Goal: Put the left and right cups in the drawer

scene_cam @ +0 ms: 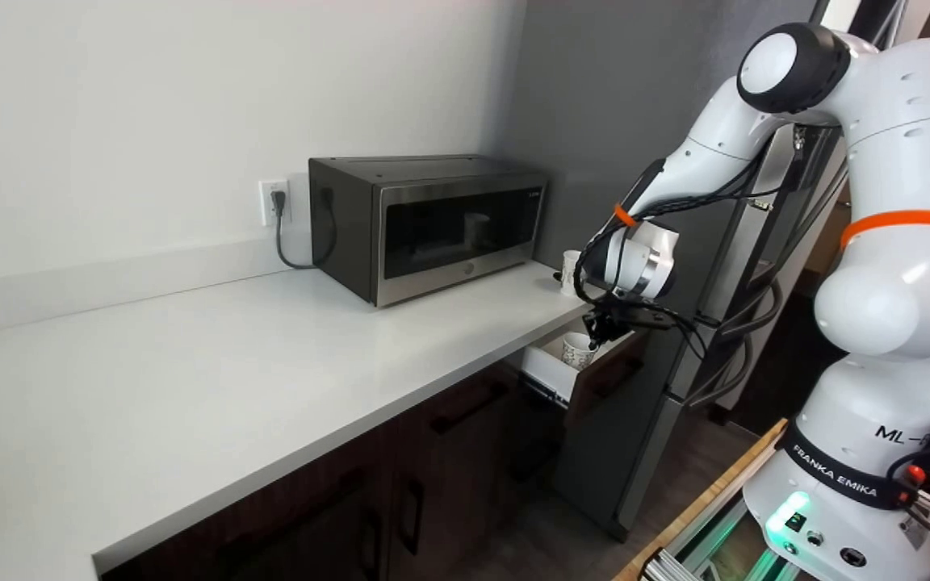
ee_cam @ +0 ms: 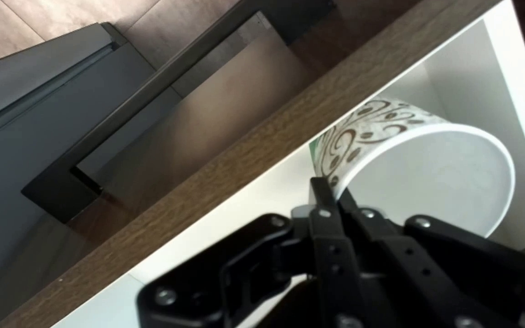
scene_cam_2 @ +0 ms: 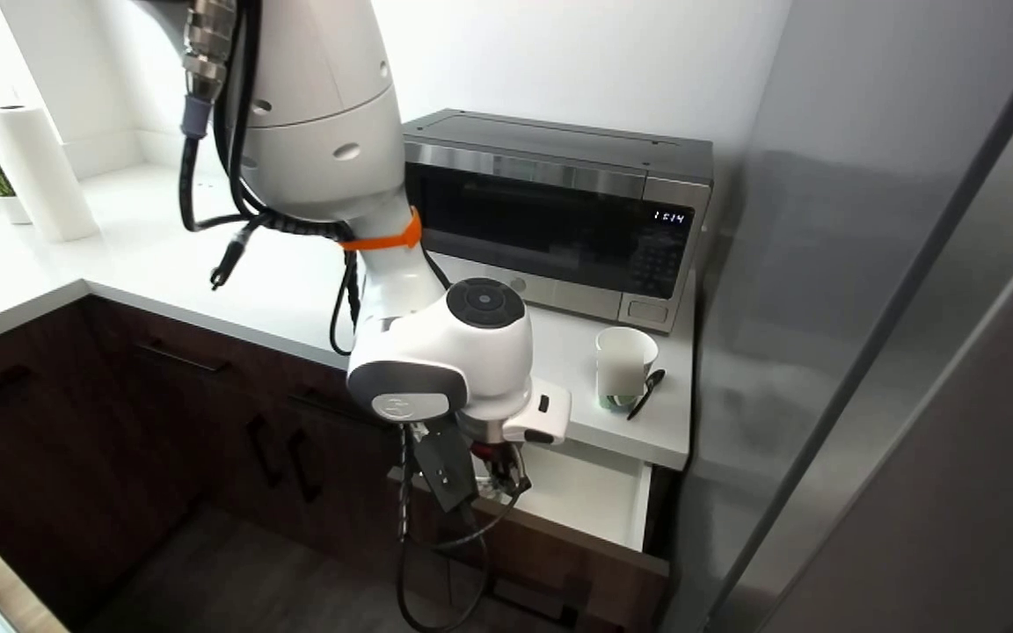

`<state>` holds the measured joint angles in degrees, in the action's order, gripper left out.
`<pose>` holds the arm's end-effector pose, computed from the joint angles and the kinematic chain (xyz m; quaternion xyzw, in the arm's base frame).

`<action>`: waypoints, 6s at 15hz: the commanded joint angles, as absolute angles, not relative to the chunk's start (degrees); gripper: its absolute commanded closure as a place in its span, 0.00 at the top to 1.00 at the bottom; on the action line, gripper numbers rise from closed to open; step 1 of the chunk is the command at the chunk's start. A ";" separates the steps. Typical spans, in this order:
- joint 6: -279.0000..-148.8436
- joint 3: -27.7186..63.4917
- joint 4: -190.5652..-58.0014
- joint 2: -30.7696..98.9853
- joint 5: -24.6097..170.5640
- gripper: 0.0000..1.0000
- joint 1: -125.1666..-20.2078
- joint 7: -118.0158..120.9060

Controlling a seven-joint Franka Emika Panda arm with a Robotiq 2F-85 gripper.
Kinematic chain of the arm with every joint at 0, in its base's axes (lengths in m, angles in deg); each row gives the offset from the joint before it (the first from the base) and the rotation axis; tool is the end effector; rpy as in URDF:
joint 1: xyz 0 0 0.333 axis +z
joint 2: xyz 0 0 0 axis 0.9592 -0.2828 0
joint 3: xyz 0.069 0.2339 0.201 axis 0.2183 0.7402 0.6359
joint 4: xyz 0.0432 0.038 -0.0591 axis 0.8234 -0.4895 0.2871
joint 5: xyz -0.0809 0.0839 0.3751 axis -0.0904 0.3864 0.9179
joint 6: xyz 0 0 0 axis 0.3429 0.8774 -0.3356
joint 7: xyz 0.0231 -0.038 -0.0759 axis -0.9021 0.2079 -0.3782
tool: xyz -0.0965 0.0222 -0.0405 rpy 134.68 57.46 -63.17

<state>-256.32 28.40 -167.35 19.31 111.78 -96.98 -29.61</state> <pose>0.4592 -0.1843 0.1114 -0.9663 0.2349 -0.0986 0.0377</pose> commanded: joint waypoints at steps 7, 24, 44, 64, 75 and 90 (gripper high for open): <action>-255.93 25.06 -163.66 16.66 111.96 0.65 -92.47 -25.22; -242.23 11.57 -164.74 33.14 92.78 1.00 -90.97 -21.43; -241.21 13.97 -150.55 28.07 96.27 1.00 -92.21 -4.70; -241.88 25.55 -153.41 30.73 102.80 0.01 -101.58 -15.56; -235.93 26.91 -165.02 38.75 106.74 0.01 -107.93 -44.39; -249.18 23.04 -165.22 27.21 108.36 0.01 -104.09 -34.71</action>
